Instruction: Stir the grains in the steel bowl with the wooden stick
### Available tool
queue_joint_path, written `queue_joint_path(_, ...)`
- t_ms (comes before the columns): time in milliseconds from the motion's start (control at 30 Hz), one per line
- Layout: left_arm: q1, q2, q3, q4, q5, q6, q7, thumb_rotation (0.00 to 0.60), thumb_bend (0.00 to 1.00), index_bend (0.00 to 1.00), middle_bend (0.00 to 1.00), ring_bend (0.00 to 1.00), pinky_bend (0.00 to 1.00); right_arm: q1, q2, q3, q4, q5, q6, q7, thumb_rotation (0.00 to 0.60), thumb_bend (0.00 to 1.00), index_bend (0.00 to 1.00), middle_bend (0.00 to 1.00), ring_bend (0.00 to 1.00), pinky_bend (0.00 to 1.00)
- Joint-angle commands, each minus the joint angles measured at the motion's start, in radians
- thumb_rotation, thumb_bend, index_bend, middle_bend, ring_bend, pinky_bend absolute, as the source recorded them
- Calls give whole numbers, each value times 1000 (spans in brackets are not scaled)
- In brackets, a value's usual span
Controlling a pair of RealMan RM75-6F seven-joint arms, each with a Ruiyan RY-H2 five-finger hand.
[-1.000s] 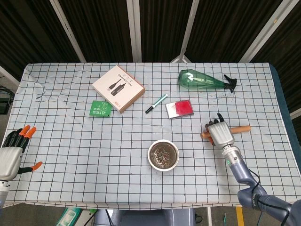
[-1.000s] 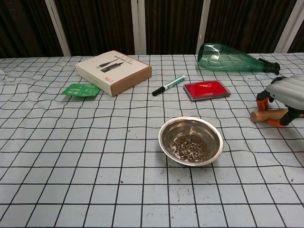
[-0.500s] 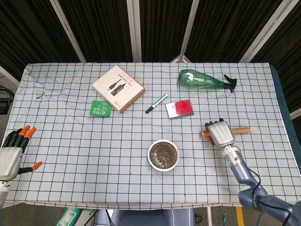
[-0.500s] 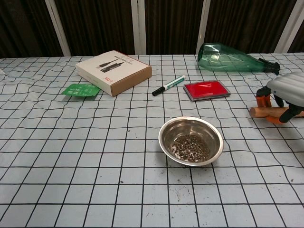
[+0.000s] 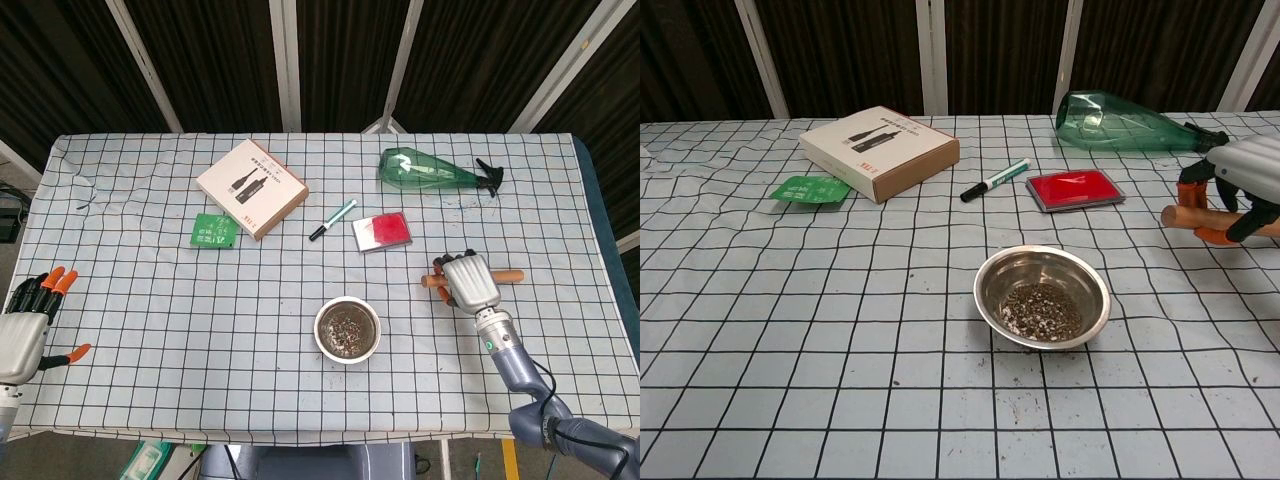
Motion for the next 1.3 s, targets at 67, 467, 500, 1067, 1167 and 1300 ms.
queue_joint_path(67,1,0,0,1,1,2,0,600,69,0,0,0,0,-7,17,14,-27,8,15,27,600,474,808,574,590,429)
queue_joint_path(467,3,-3,0,3,1,6,-2,600,69,0,0,0,0,-38,80,95,-172,86,46,194,600,482,825,589,607,457)
queue_joint_path(500,3,-3,0,3,1,6,-3,600,68,0,0,0,0,-40,85,102,-182,92,48,207,600,482,826,590,608,461)
queue_joint_path(1067,4,-5,-1,3,0,7,-3,600,69,0,0,0,0,-100,156,206,-326,169,99,482,600,483,836,612,656,574)
queue_joint_path(1167,3,-5,-2,0,-2,6,0,600,69,0,0,0,0,-110,153,204,-321,160,110,515,600,483,840,614,664,574)
queue_joint_path(1300,4,-6,-2,-3,-4,6,4,600,69,0,0,0,0,-120,153,199,-319,141,124,551,600,483,841,621,686,591)
